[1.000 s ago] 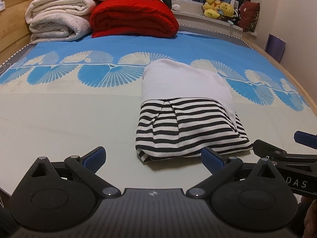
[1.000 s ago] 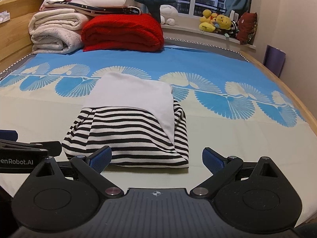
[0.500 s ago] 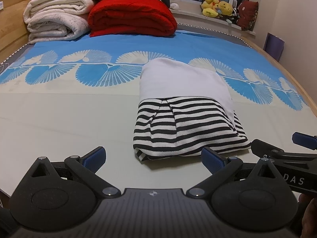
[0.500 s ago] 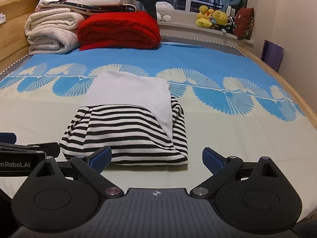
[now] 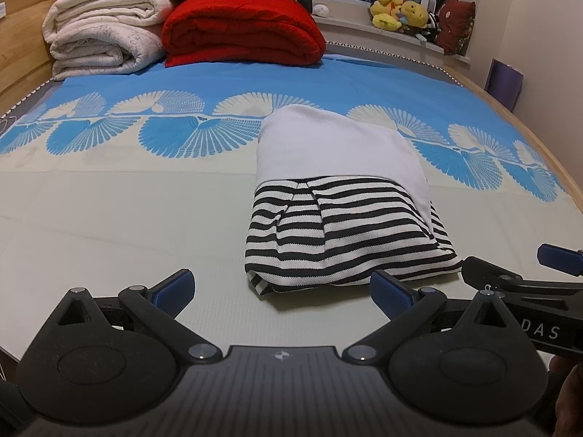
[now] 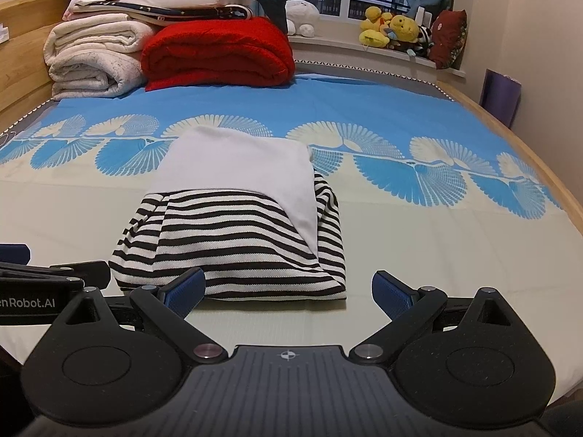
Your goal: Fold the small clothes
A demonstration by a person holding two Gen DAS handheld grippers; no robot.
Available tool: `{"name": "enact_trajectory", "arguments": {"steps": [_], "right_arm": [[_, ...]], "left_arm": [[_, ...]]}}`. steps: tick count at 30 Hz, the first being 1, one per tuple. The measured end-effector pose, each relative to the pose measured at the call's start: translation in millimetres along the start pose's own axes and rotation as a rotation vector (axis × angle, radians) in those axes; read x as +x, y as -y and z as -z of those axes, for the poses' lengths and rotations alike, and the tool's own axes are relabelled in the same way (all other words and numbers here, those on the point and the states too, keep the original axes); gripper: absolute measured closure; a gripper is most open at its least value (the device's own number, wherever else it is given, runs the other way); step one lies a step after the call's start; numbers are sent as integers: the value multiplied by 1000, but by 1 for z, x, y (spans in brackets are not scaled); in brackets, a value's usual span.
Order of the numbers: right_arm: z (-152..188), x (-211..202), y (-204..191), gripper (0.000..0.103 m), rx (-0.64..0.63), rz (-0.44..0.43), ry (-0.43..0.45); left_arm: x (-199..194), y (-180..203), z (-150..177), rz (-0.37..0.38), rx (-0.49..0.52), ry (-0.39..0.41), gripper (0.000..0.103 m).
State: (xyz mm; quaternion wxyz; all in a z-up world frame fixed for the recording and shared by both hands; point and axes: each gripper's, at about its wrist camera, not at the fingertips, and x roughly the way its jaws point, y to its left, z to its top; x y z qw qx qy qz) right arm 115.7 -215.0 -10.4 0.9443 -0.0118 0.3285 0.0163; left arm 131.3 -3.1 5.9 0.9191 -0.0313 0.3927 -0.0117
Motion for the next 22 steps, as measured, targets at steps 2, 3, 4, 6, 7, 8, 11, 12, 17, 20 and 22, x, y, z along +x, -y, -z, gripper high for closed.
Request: {"name": "enact_trajectory", "arguments": {"steps": [2,3,4,6,7,8,11,12,17,20,22], "right_arm": [[0,0,0,5,1,0,-1],[0,0,1,5,2,0,-2],[0,1,0,5,3,1,-4],[1,1,0,5,3,4,-7],[0,2,0,5,3,4,-8],[0,2,0,5,4,4,-10],[-1,3,0,5,3,5,-12],[0,3,0,5,4,5,-13],[-1,2,0,5,4,4,-12],[-1,2,0,5,3,5,-12],[-1,3,0,5,3,5,-13]], "left_arm": [[0,0,0,0,-1,0,1],[0,0,0,2,-3,0,1],[0,0,0,3,-3,0,1],[1,-1,1,6,-2,0,1],[1,-1,2,8,-1,0,1],[2,-2,2,10,0,0,1],[2,-3,2,13,1,-1,1],[2,-3,2,13,1,-2,1],[2,-4,2,15,1,-4,1],[3,-4,2,16,0,-5,1],[3,-3,1,15,-1,-7,1]]}}
